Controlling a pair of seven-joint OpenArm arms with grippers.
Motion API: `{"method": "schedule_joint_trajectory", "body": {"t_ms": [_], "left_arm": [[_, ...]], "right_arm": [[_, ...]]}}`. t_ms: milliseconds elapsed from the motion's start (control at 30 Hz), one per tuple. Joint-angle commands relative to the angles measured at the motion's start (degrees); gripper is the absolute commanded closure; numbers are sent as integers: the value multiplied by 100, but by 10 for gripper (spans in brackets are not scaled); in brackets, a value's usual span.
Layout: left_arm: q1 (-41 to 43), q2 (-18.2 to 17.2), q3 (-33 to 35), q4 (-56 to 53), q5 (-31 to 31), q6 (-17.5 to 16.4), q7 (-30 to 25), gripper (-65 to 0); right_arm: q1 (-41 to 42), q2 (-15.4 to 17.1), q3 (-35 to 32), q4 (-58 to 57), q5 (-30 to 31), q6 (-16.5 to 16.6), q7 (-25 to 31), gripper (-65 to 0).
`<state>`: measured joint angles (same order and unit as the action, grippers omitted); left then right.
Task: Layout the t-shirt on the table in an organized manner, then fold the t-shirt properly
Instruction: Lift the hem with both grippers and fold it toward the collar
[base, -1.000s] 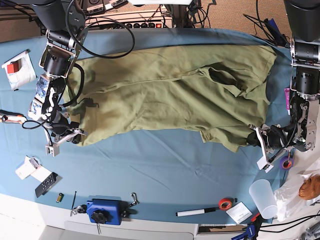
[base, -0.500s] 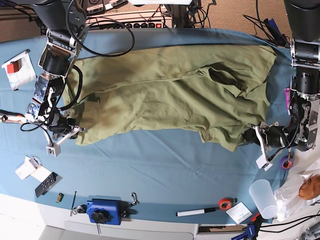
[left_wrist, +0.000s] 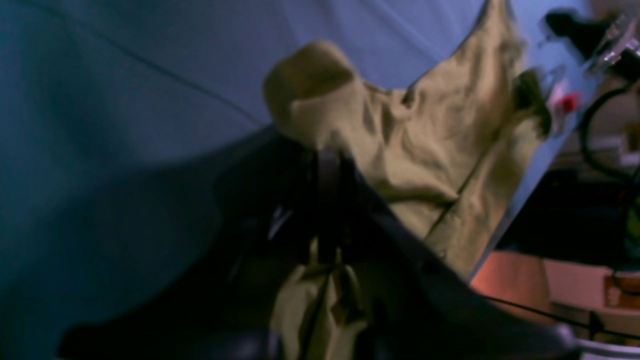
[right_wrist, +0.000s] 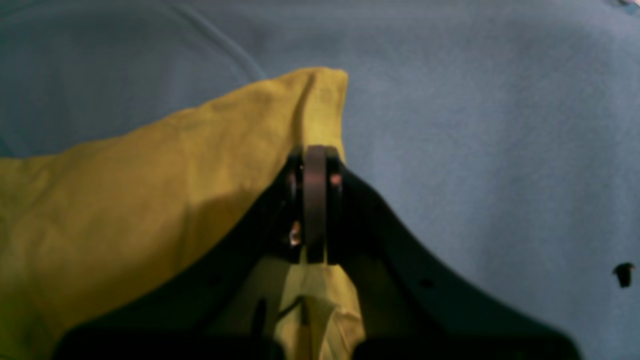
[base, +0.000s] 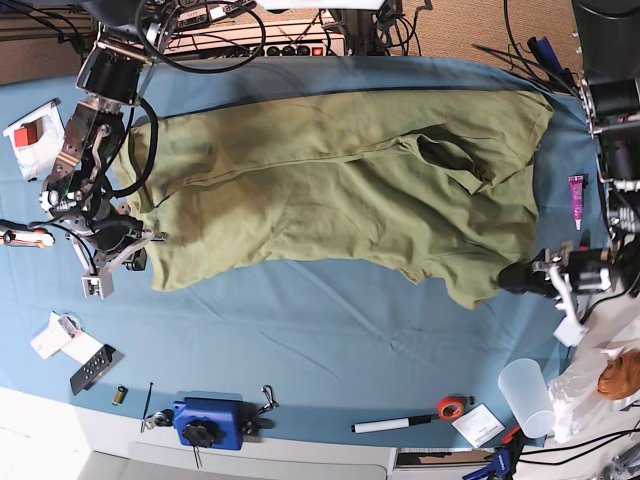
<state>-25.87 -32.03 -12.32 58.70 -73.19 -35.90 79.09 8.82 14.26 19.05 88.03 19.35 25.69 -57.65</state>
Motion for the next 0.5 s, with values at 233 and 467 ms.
{"method": "schedule_joint_trajectory", "body": {"t_ms": [233, 467], "left_arm": [[931, -98, -763, 363, -949, -20, 91, 0], [1799, -98, -1224, 1316, -1064, -170, 91, 0]], "right_arm": [[-212, 81, 286, 546, 531, 122, 17, 0], [-640, 81, 820, 833, 979, 557, -116, 0]]}}
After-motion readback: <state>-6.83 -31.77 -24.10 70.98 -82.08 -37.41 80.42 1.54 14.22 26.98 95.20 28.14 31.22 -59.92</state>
